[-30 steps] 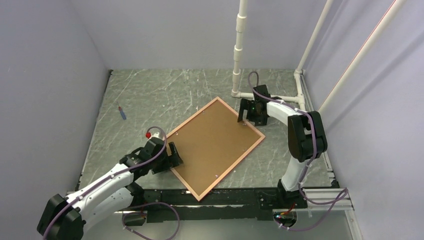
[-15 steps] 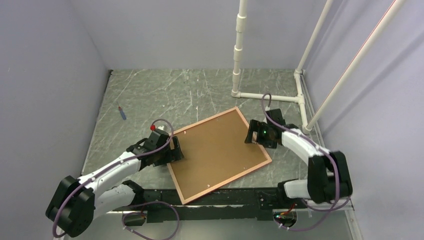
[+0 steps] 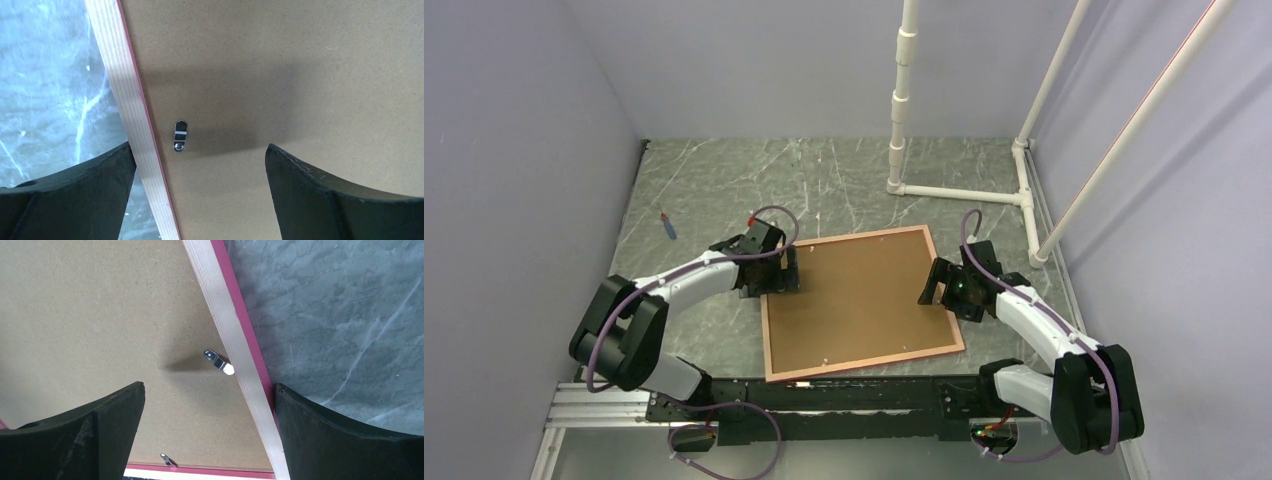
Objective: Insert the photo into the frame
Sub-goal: Adjust the photo frame at the center of the board.
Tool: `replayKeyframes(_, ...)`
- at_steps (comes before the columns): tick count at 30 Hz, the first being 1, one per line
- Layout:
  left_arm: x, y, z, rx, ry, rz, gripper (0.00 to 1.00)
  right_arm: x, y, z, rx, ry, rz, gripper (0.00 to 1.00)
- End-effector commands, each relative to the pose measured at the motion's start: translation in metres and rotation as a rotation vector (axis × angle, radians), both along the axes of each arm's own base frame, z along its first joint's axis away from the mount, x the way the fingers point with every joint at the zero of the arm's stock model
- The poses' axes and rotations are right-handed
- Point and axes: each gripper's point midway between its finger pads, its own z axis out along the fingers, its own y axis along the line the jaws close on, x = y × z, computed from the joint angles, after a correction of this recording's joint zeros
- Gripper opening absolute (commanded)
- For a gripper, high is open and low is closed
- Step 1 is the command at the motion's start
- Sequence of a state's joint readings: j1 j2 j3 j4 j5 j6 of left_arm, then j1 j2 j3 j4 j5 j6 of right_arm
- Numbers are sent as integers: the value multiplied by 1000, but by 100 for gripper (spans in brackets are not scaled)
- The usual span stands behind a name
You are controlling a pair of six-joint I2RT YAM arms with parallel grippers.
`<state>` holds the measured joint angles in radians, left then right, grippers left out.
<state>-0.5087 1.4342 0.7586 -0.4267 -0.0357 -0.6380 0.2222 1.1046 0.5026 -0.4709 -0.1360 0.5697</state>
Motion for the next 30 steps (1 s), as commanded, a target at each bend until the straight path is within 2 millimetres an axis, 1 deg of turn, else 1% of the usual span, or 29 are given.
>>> replayKeyframes(1, 30, -41, 37, -131, -109, -87, 97, 14, 19, 18, 68, -26, 16, 100)
replayKeyframes(5, 24, -25, 30, -66, -89, -68, 97, 25, 14, 21, 23, -29, 22, 100)
replayKeyframes(7, 19, -12, 27, -12, -84, -44, 97, 28, 11, 21, -3, -28, 22, 100)
replayKeyframes(12, 3, 14, 22, 73, -76, -1, 97, 25, -2, 19, -72, -20, 11, 100)
replayKeyframes(15, -6, 21, 20, 82, -73, 13, 96, 21, -5, 17, -86, -15, 4, 100)
replayKeyframes(17, -12, 19, 17, 60, -61, 9, 96, 19, -2, 14, -63, -12, 7, 99)
replayKeyframes(21, -14, 3, 16, -28, -57, -9, 94, 14, 10, 9, -4, 3, 23, 96)
replayKeyframes(26, 0, -13, 18, -81, -60, -13, 94, 8, 25, 4, 31, 19, 47, 96)
replayKeyframes(30, 18, -27, 29, -114, -73, -35, 94, -1, 42, -1, 40, 31, 80, 96)
